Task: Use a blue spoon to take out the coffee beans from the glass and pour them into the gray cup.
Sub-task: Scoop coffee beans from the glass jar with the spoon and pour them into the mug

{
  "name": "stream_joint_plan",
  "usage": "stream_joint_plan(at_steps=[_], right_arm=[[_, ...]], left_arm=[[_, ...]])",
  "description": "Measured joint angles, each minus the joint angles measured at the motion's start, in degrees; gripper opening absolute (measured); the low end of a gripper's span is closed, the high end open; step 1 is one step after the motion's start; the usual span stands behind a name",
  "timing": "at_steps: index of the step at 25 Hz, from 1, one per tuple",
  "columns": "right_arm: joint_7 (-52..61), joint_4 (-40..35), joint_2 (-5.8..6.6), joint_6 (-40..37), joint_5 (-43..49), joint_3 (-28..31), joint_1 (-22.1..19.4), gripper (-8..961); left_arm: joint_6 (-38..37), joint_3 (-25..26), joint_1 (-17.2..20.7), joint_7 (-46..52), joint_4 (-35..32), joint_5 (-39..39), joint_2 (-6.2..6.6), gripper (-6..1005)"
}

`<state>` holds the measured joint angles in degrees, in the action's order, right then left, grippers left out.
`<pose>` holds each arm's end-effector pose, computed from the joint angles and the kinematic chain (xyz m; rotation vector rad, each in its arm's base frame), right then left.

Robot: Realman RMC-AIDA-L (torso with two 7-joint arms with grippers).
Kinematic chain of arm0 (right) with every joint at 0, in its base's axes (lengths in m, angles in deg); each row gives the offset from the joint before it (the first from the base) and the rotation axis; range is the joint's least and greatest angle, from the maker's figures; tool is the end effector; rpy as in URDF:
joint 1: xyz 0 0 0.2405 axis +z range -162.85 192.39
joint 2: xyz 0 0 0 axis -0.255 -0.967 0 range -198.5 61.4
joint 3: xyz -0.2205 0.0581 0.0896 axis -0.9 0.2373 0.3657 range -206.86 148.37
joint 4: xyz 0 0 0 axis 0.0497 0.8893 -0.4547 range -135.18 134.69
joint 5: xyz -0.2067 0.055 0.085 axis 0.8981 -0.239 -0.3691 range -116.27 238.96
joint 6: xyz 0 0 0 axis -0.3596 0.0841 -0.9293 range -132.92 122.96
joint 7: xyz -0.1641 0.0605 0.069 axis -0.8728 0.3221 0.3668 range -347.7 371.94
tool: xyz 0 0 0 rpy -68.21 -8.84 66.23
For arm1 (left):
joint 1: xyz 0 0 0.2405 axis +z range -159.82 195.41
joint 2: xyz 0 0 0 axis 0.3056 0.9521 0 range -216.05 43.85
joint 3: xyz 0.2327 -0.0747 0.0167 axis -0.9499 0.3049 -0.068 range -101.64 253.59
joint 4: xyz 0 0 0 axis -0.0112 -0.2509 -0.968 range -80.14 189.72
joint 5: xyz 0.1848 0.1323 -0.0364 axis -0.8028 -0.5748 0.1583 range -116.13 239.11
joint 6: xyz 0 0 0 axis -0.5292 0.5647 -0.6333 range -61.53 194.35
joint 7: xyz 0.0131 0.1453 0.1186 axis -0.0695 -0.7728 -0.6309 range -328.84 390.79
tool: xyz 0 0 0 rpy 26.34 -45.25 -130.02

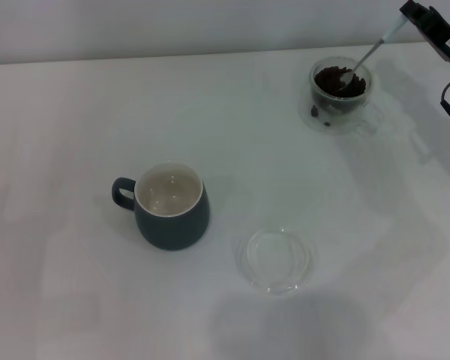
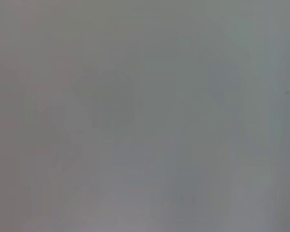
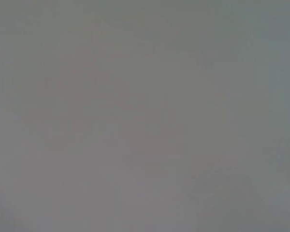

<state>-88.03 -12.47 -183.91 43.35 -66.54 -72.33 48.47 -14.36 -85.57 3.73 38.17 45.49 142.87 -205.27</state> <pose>0.3407 0.4553 0.0315 -1.3885 1.3547 1.1341 -0.3699 0.2947 -0.0088 -1.4395 -0.5723 -0.6931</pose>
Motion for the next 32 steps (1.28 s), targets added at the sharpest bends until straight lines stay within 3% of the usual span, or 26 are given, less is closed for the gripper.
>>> stream_joint_plan(at_steps=[11,20,32], right_arm=[[4.03,0.15,0.01,0.29,-0.40,4.86,-1.67,145],[6.27,0.28,0.05,4.54,-0.41,4.84,-2.54,145],[-11.74,-0.25,-0.38,7.82,0.26,1.69,-0.89,145]], left_arm=[[0.04,0.00,-0.31,0.06,0.97,0.00,0.08,861],[0.18,0.01,-0.90,0.10,1.55,0.00,0.08,862],[0.19,0.00,-0.57,0.10,1.56,0.00,0.02,861]])
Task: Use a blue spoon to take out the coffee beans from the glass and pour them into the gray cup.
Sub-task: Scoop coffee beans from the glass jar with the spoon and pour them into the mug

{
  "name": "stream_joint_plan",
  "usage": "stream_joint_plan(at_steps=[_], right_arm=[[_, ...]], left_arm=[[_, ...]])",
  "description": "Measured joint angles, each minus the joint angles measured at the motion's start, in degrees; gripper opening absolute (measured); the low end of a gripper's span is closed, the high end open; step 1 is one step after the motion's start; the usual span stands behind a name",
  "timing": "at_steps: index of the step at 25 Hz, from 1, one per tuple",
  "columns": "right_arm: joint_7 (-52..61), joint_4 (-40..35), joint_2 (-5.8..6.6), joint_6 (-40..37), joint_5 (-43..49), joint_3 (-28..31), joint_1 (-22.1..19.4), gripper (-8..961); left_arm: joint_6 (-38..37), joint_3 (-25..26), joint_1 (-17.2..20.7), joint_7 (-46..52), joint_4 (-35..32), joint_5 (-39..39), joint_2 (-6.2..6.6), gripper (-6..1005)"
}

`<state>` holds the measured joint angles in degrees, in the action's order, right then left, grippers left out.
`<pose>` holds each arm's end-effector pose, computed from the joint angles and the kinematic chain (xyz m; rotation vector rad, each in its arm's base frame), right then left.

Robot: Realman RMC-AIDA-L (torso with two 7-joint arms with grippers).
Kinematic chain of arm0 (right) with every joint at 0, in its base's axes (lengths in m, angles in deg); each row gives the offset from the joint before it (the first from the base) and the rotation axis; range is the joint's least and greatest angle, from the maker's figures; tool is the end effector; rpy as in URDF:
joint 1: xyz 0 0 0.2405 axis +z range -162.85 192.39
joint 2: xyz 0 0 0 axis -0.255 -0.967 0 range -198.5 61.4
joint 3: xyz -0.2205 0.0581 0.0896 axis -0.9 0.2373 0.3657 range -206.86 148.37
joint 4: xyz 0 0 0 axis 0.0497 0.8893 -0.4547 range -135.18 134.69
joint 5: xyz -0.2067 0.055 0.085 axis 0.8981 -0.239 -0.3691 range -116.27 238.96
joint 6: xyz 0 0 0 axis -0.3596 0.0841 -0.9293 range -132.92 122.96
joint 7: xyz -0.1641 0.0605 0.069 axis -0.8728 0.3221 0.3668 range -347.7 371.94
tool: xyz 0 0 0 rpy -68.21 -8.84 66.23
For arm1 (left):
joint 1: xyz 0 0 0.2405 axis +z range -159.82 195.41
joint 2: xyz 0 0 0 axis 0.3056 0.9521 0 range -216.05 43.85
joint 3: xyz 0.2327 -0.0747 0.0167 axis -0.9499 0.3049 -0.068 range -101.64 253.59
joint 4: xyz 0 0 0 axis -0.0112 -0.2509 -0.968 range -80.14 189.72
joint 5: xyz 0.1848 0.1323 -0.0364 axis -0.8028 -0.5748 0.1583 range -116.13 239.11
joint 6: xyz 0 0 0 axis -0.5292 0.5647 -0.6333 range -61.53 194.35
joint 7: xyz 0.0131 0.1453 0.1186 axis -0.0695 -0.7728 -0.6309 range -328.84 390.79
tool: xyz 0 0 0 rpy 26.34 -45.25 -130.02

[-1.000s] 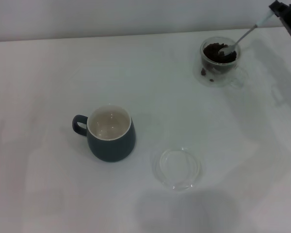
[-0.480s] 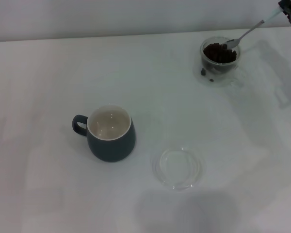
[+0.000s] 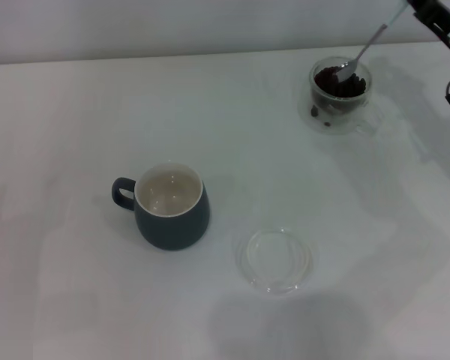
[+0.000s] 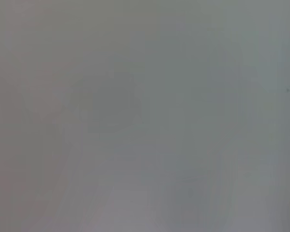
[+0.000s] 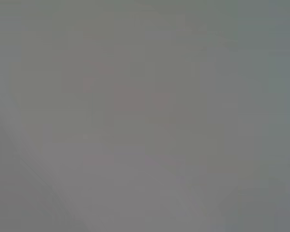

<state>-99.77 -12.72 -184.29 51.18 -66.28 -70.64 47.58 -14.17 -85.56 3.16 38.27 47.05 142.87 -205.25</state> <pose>0.3234 0.4489 0.0391 -1.5161 1.1127 1.1263 -0.3727 0.2976 -0.0042 -1.4457 -0.5531 -0.6745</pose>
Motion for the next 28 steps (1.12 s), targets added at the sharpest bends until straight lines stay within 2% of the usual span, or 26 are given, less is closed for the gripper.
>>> stream_joint_plan(at_steps=[7,14,28], right_arm=[[-11.75,-0.24,-0.06,1.30,0.02,-3.24,0.66,145],[-16.96,-0.28,0.15,1.42,0.02,-3.92,0.41,146],[-15.05,3.37,-0.15,-0.09,-0.26,-4.43,0.91,146]], left_arm=[[0.00,0.00,0.16,0.00,-0.22,0.00,-0.03,862],[-0.01,0.00,0.12,0.00,-0.35,0.00,-0.03,861],[0.12,0.00,-0.31,0.00,-0.31,0.00,-0.03,862]])
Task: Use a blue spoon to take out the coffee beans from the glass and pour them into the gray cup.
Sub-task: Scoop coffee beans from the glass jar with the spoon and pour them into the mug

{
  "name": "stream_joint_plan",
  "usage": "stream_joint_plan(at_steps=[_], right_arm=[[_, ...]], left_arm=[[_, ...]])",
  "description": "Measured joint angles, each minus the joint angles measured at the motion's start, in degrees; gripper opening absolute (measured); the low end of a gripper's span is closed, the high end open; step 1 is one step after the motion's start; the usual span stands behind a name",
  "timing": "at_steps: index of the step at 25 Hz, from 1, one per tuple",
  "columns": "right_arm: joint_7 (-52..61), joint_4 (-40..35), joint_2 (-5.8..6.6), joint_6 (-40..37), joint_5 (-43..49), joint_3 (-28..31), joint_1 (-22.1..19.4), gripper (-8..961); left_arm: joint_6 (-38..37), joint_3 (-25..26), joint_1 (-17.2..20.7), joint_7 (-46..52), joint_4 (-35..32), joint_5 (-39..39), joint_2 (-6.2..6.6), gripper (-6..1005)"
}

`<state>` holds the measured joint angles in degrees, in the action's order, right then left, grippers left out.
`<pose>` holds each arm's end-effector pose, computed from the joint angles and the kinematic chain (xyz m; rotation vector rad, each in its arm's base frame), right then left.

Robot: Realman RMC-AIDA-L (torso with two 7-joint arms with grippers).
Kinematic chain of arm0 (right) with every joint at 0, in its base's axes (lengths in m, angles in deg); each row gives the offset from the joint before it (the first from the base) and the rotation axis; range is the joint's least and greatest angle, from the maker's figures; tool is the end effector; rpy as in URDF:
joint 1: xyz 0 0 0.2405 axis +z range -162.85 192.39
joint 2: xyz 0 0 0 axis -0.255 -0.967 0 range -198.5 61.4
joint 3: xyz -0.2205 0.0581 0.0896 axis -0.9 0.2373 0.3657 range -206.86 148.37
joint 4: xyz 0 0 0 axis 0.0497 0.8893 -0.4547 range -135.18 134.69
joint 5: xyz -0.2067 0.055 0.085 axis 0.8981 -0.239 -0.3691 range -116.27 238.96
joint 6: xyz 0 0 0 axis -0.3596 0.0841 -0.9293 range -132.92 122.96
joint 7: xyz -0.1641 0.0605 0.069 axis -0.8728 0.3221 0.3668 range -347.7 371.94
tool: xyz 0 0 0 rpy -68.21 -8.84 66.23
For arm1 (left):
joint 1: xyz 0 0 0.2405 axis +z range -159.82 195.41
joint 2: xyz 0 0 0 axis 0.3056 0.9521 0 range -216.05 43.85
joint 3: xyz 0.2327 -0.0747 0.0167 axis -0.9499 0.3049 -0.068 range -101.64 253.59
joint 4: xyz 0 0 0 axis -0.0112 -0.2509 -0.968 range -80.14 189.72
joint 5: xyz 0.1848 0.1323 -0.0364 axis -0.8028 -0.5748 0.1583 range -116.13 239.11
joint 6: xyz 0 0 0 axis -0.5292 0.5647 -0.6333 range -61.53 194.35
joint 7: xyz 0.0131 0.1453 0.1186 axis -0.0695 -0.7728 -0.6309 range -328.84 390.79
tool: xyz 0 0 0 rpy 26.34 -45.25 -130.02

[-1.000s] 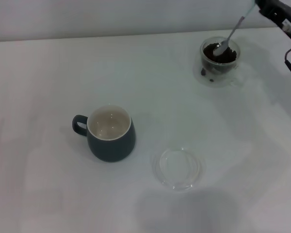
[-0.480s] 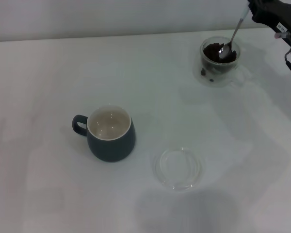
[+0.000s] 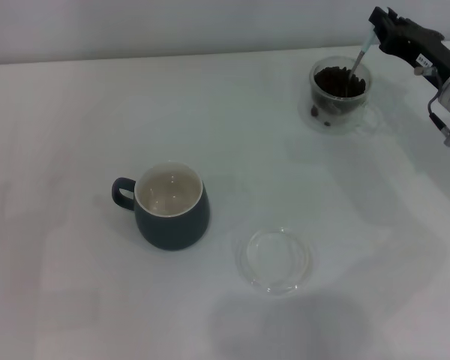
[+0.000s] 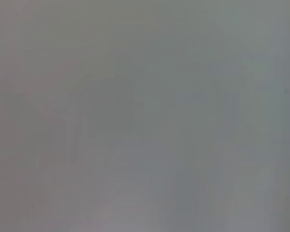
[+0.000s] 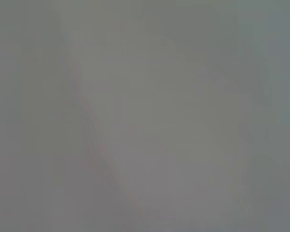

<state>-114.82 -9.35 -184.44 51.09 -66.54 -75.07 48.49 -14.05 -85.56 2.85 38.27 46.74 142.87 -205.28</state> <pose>0.3186 0.4429 0.0087 -1.6976 0.9268 0.9158 -0.3703 0.2998 -0.0056 -1.4479 -0.5547 -0.6826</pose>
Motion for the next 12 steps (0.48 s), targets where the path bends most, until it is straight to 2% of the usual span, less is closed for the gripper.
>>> stream_joint_plan(at_steps=[12], right_arm=[[16.76,0.15,-0.13,-5.51,-1.73,0.46,0.29,146]], left_arm=[[0.56,0.00,0.01,0.00,0.17,0.00,0.00,861]])
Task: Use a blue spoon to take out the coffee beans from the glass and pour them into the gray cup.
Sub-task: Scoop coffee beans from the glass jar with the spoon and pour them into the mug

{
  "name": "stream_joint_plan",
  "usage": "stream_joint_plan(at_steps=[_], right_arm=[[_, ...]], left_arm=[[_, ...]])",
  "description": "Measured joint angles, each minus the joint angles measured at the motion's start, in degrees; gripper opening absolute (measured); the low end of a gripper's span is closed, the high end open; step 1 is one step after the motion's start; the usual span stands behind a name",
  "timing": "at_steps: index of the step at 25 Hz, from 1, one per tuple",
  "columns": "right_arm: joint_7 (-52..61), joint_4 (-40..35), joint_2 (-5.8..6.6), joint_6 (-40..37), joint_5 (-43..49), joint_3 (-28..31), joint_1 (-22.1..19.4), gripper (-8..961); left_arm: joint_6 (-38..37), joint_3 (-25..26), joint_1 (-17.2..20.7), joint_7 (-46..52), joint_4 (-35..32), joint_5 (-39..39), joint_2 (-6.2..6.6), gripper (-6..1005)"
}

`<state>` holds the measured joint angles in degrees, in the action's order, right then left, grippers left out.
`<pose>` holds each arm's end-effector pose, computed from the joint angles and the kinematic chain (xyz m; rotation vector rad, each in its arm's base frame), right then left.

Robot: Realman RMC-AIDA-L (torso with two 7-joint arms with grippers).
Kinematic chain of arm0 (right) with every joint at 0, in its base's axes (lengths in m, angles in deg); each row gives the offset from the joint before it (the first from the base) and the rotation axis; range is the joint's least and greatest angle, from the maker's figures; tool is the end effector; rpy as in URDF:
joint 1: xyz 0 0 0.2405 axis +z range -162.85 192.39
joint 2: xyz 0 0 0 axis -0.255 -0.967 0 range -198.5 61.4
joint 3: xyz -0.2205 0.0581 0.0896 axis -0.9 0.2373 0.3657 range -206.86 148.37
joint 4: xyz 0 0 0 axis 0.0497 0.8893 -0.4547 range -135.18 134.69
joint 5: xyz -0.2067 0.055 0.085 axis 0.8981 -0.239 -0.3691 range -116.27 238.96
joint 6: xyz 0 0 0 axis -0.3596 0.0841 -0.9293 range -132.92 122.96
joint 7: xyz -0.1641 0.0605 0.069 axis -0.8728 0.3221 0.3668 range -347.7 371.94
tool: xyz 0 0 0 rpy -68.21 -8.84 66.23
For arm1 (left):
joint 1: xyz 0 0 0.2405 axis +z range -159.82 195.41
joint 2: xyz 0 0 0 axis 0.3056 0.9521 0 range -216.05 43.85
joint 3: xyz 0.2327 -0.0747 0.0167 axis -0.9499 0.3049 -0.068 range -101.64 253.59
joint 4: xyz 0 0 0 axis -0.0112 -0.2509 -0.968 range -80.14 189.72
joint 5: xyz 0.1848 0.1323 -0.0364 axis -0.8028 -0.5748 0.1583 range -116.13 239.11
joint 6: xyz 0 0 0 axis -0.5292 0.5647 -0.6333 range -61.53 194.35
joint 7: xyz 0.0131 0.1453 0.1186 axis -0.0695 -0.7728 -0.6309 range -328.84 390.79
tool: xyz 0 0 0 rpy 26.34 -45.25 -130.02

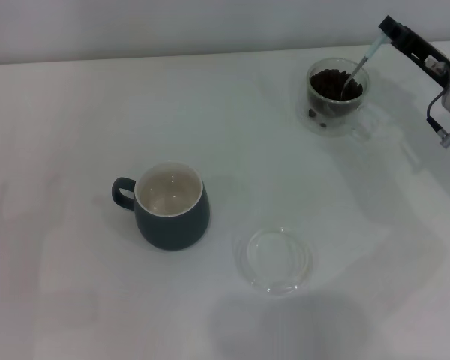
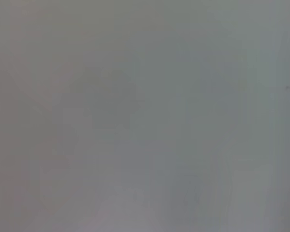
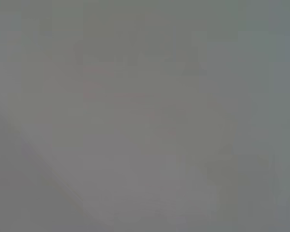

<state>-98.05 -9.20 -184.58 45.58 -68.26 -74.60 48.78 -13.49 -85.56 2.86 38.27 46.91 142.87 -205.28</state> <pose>0.3354 0.4462 0.0083 -1.5059 1.2581 1.0431 -0.3723 0.2998 -0.0062 -1.4508 -0.5609 -0.6726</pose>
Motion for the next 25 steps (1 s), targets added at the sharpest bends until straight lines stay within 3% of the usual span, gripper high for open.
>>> stream_joint_plan(at_steps=[25], right_arm=[[13.59,0.17,0.24,-3.72,-7.95,0.84,-0.71,146]], left_arm=[[0.01,0.00,-0.07,0.00,0.57,0.00,0.18,861]])
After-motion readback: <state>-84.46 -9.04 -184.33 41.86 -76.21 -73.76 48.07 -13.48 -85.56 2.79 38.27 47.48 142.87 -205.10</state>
